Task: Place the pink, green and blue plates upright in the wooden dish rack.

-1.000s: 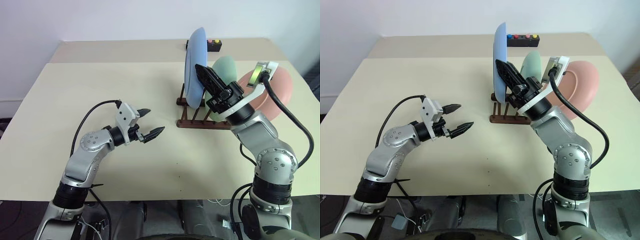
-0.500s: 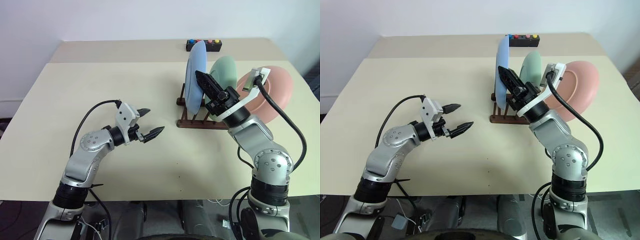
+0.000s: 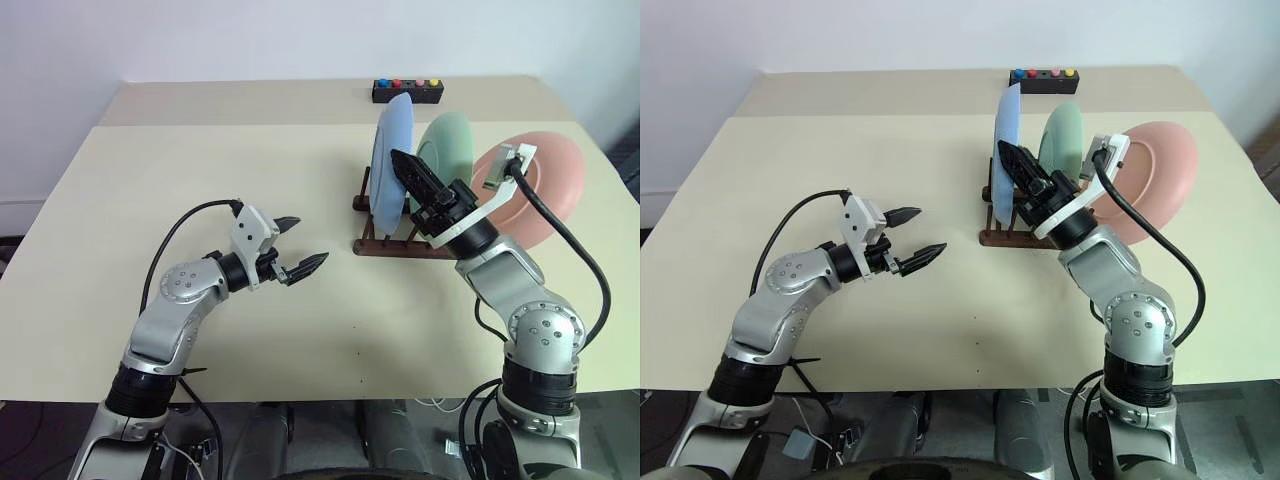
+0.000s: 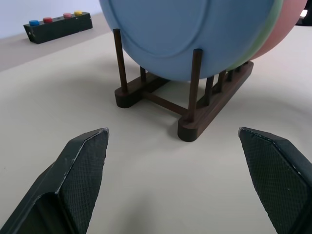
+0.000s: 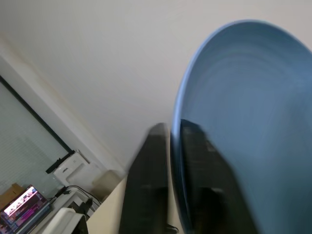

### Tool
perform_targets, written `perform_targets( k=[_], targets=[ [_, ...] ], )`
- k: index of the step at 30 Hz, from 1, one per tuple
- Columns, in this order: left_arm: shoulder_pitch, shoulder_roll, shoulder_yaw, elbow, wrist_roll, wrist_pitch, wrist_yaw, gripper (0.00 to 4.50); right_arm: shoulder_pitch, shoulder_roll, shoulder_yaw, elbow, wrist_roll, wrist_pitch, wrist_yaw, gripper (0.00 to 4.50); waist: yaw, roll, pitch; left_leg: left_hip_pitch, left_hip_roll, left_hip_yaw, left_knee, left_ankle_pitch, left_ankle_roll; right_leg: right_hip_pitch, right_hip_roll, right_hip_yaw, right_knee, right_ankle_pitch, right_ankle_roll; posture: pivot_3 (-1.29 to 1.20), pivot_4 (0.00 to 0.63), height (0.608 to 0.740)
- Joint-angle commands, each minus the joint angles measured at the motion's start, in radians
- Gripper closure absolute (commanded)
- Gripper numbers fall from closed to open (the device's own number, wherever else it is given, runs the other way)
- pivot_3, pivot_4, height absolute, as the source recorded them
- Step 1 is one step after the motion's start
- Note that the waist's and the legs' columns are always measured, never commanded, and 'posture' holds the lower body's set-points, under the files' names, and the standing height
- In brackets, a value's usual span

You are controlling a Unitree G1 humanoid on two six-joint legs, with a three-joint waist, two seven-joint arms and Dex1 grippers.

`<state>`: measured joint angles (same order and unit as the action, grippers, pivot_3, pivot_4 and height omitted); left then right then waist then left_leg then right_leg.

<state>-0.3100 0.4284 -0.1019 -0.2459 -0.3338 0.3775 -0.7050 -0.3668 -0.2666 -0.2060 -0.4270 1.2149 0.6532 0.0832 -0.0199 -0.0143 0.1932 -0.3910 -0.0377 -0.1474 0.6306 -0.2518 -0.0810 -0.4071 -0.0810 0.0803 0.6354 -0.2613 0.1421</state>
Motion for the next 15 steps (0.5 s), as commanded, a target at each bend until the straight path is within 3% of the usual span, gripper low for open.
perform_targets(
  k=[1, 5, 15],
  targets=[
    [-0.010, 0.005, 0.017, -0.027, 0.006, -0.020, 0.006, 0.07, -0.004, -0.008, -0.009, -0.019, 0.011, -0.002, 0.004, 2.10, 0.000, 0.000, 0.000, 0.000, 0.000, 0.000, 0.000, 0.000, 0.000, 0.000, 0.000, 0.000, 0.000, 0.000, 0.000, 0.00, 0.150, 0.740],
    [-0.006, 0.007, 0.018, -0.033, 0.005, -0.015, 0.007, 0.07, 0.009, -0.019, -0.007, -0.030, -0.008, -0.002, 0.008, 0.21, 0.000, 0.000, 0.000, 0.000, 0.000, 0.000, 0.000, 0.000, 0.000, 0.000, 0.000, 0.000, 0.000, 0.000, 0.000, 0.00, 0.150, 0.740],
    [-0.003, 0.008, 0.015, -0.036, -0.001, -0.006, 0.006, 0.07, 0.058, -0.131, -0.004, -0.106, -0.098, -0.007, 0.073, 0.10, 0.001, 0.000, 0.000, 0.000, 0.000, 0.000, 0.000, 0.000, 0.000, 0.000, 0.000, 0.000, 0.000, 0.000, 0.000, 0.00, 0.150, 0.740]
  ],
)
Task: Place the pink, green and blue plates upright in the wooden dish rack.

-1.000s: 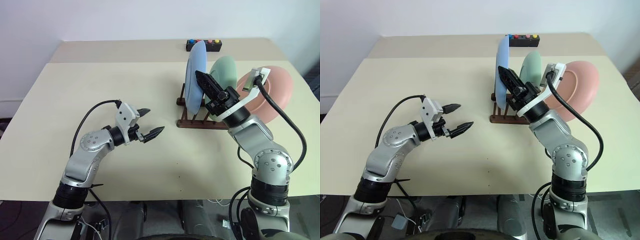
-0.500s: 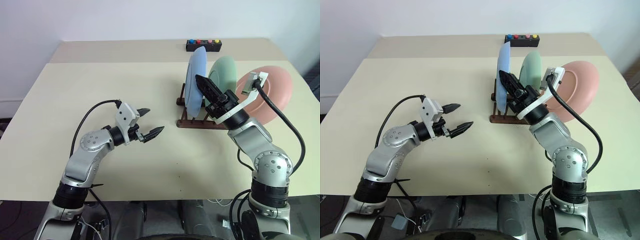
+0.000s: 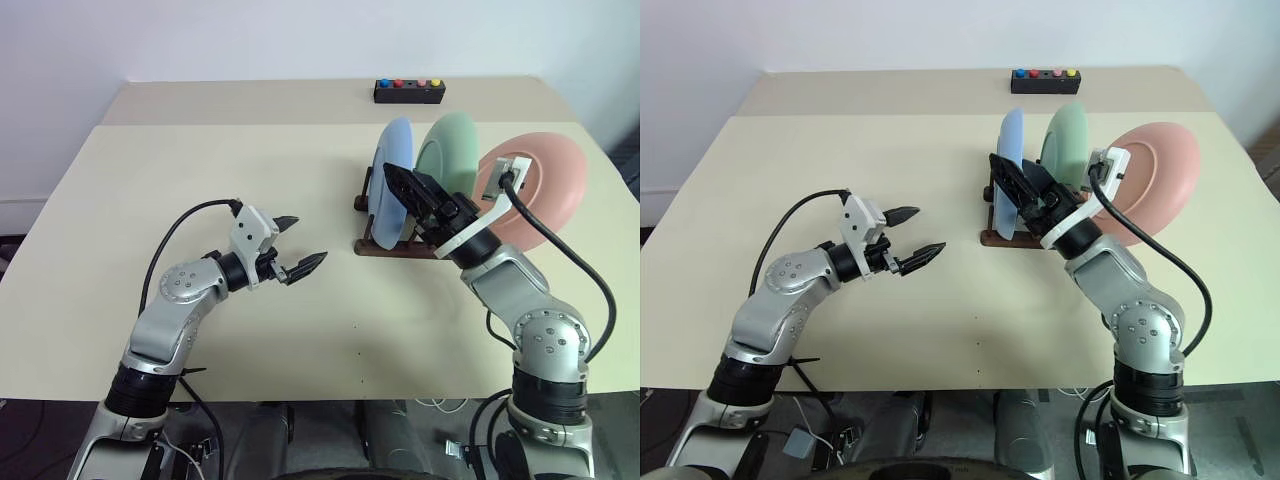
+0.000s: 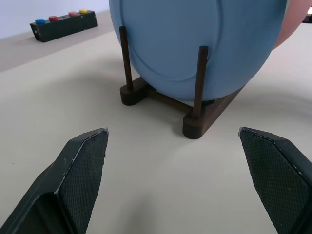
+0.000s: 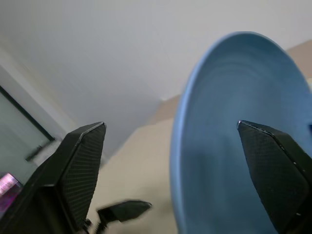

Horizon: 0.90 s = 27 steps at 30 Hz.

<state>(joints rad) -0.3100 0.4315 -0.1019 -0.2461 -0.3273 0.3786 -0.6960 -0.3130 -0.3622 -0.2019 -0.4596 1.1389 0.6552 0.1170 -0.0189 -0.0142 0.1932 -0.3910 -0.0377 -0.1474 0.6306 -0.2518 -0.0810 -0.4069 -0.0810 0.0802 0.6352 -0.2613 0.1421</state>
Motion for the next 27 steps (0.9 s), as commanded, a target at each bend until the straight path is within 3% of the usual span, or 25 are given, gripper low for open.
perform_targets(
  k=[1, 9, 16, 19, 25, 27],
  targets=[
    [-0.004, 0.005, 0.015, -0.035, -0.008, -0.007, -0.003, 0.07, 0.008, -0.057, -0.011, -0.087, -0.029, -0.007, 0.056, 0.10, 0.000, 0.000, 0.000, 0.000, 0.000, 0.000, 0.000, 0.000, 0.000, 0.000, 0.000, 0.000, 0.000, 0.000, 0.000, 0.00, 0.150, 0.740],
    [-0.005, 0.002, 0.012, -0.032, -0.009, -0.007, -0.006, 0.07, 0.021, -0.185, -0.033, -0.154, -0.029, -0.003, 0.166, 0.10, 0.001, 0.000, 0.000, 0.000, 0.000, 0.000, 0.000, 0.000, 0.000, 0.001, 0.000, 0.000, -0.001, 0.000, 0.000, 0.00, 0.150, 0.740],
    [-0.004, 0.000, 0.012, -0.031, -0.009, -0.006, -0.005, 0.07, -0.036, -0.335, -0.201, -0.140, 0.037, -0.020, 0.224, 0.10, 0.005, 0.000, 0.000, 0.000, 0.000, 0.000, 0.000, 0.000, 0.000, 0.002, 0.000, 0.000, -0.002, 0.000, 0.000, 0.00, 0.150, 0.740],
    [0.000, -0.001, 0.013, -0.036, -0.010, -0.006, -0.003, 0.07, -0.016, -0.405, -0.294, -0.085, -0.001, -0.031, 0.258, 1.38, 0.007, 0.000, 0.000, 0.000, 0.000, 0.000, 0.000, 0.000, 0.000, 0.002, 0.000, 0.000, -0.003, 0.000, 0.000, 0.00, 0.150, 0.740],
    [0.012, 0.011, 0.013, -0.049, -0.034, -0.014, -0.045, 0.07, 0.063, -0.493, -0.432, 0.051, -0.212, -0.094, 0.257, 4.46, 0.007, 0.000, 0.000, 0.000, 0.000, 0.001, 0.000, 0.000, 0.001, 0.002, 0.000, 0.000, -0.003, 0.000, 0.000, 0.00, 0.150, 0.740],
    [0.020, 0.029, -0.002, -0.064, -0.043, -0.014, -0.086, 0.07, 0.086, -0.521, -0.467, 0.094, -0.293, -0.115, 0.251, 4.49, 0.004, 0.000, 0.000, 0.000, 0.000, 0.001, 0.000, 0.000, 0.001, 0.002, 0.000, 0.000, -0.003, 0.000, 0.000, 0.00, 0.150, 0.740]
  ],
)
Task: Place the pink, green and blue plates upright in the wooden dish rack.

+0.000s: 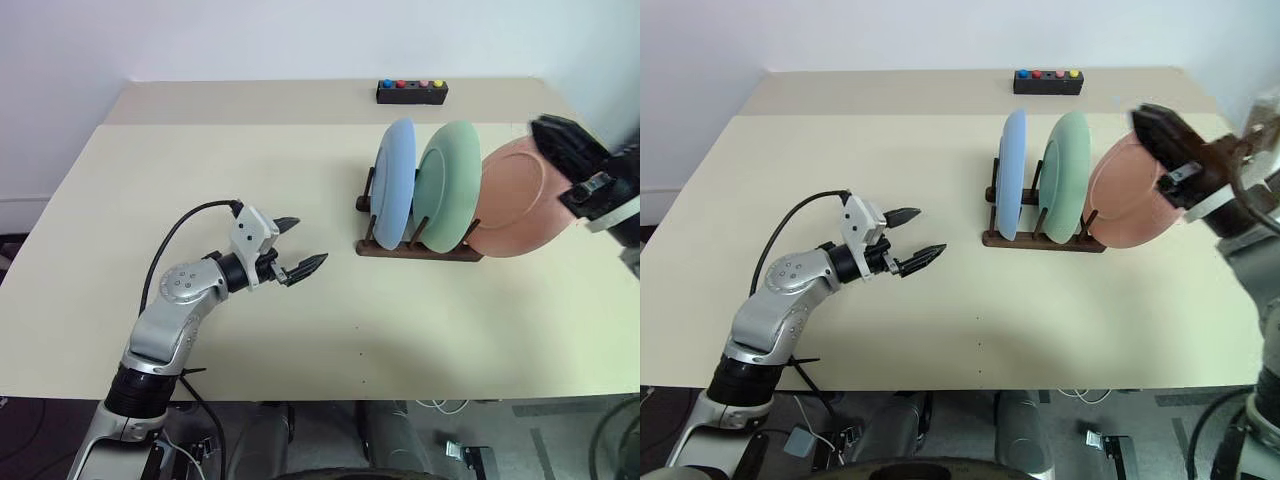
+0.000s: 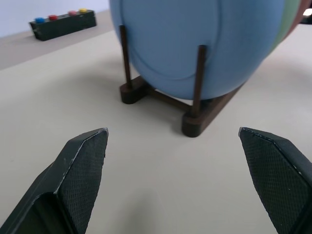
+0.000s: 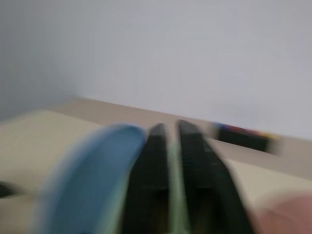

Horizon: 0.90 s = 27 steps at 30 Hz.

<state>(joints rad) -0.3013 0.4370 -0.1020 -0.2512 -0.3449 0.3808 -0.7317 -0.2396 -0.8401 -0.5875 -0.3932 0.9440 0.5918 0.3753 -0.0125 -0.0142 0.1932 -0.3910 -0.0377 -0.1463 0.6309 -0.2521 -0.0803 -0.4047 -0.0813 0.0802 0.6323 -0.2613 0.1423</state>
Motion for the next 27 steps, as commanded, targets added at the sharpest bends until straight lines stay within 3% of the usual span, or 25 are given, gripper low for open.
perform_targets(
  k=[1, 10, 17, 27],
  targets=[
    [0.014, 0.033, -0.012, -0.065, -0.026, -0.015, -0.070, 0.07, 0.030, -0.059, -0.088, 0.049, -0.156, -0.069, -0.008, 4.49, -0.003, 0.000, 0.000, 0.000, 0.000, 0.000, 0.000, 0.000, 0.000, 0.000, 0.000, 0.000, 0.000, 0.000, 0.000, 0.00, 0.150, 0.740],
    [-0.001, 0.039, -0.033, -0.042, -0.003, -0.027, -0.089, 0.07, 0.076, -0.108, -0.019, 0.204, -0.497, -0.191, -0.015, 4.49, -0.002, 0.001, 0.000, 0.000, 0.000, 0.001, 0.000, 0.000, 0.000, 0.000, 0.000, 0.001, 0.000, 0.000, 0.000, 0.00, 0.150, 0.740],
    [0.003, 0.043, -0.036, -0.070, -0.003, -0.028, -0.104, 0.07, 0.081, -0.050, 0.102, 0.235, -0.558, -0.199, 0.039, 4.49, -0.005, 0.001, 0.000, 0.001, 0.000, 0.001, 0.000, 0.000, 0.000, 0.000, 0.000, 0.001, 0.000, 0.000, 0.000, 0.00, 0.150, 0.740],
    [0.032, 0.052, -0.026, -0.115, -0.018, -0.056, -0.124, 0.07, 0.084, -0.014, 0.103, 0.150, -0.528, -0.187, 0.109, 4.49, -0.003, 0.001, 0.000, 0.001, 0.000, 0.001, 0.000, 0.000, 0.000, 0.000, 0.000, 0.001, 0.000, 0.000, 0.000, 0.00, 0.150, 0.740]
  ],
)
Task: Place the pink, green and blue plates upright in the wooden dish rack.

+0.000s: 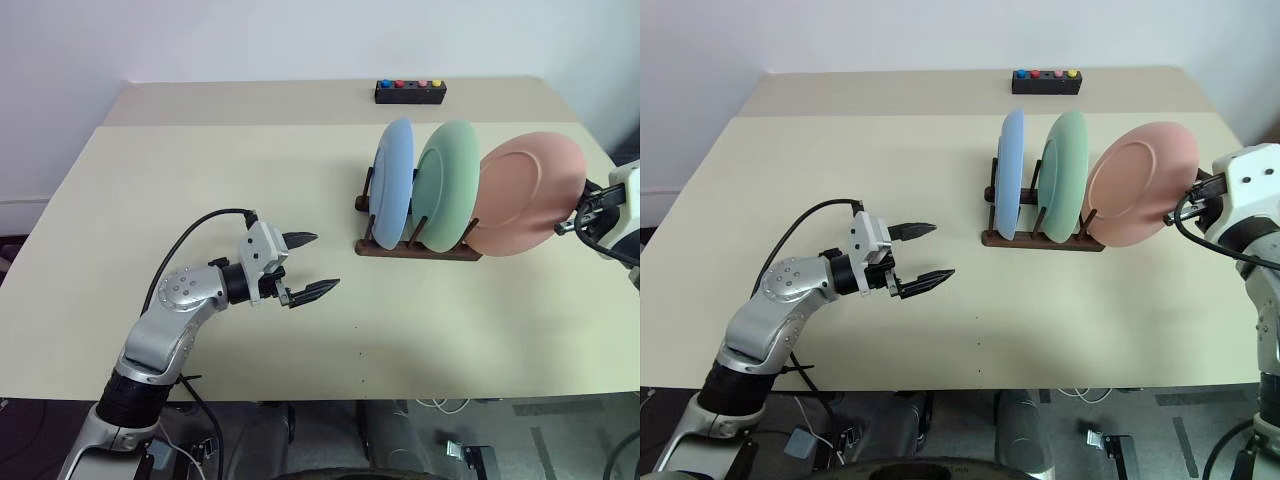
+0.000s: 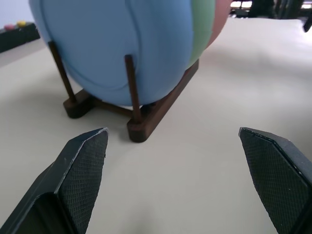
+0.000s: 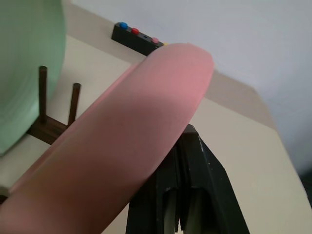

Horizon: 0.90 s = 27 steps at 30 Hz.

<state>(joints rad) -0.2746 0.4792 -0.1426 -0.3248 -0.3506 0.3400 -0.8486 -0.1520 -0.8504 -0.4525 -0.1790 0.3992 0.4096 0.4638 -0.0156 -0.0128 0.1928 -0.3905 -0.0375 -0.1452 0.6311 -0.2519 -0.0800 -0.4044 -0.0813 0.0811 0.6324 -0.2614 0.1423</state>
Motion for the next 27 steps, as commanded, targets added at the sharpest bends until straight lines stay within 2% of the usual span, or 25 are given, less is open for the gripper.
perform_targets(
  k=[1, 16, 23, 27],
  targets=[
    [0.005, 0.011, 0.012, -0.039, -0.010, -0.016, -0.007, 0.07, 0.000, -0.003, -0.032, -0.078, 0.020, -0.004, 0.029, 4.49, 0.000, 0.000, 0.000, 0.000, 0.000, 0.000, 0.000, 0.000, 0.000, 0.000, 0.000, 0.000, 0.000, 0.000, 0.000, 0.00, 0.150, 0.740],
    [-0.013, -0.001, -0.008, -0.015, 0.001, -0.019, -0.015, 0.07, 0.042, 0.008, -0.043, -0.194, 0.034, 0.041, 0.087, 4.49, 0.001, 0.000, 0.000, 0.000, 0.000, 0.000, 0.000, 0.000, 0.000, 0.000, 0.000, 0.000, 0.000, 0.000, 0.000, 0.00, 0.150, 0.740],
    [-0.011, -0.004, -0.008, -0.012, 0.015, -0.019, -0.002, 0.07, 0.056, -0.004, -0.064, -0.122, -0.033, 0.040, 0.047, 4.49, 0.001, 0.000, 0.000, 0.000, 0.000, 0.000, 0.000, 0.000, 0.000, 0.000, 0.000, 0.000, 0.000, 0.000, 0.000, 0.00, 0.150, 0.740],
    [-0.010, -0.004, 0.023, 0.039, 0.054, -0.036, 0.048, 0.07, 0.138, 0.028, -0.105, -0.062, -0.033, -0.026, 0.102, 4.49, 0.005, 0.000, 0.000, 0.000, 0.000, 0.000, 0.000, 0.000, 0.000, 0.001, 0.000, 0.000, 0.000, 0.000, 0.000, 0.00, 0.150, 0.740]
  ],
)
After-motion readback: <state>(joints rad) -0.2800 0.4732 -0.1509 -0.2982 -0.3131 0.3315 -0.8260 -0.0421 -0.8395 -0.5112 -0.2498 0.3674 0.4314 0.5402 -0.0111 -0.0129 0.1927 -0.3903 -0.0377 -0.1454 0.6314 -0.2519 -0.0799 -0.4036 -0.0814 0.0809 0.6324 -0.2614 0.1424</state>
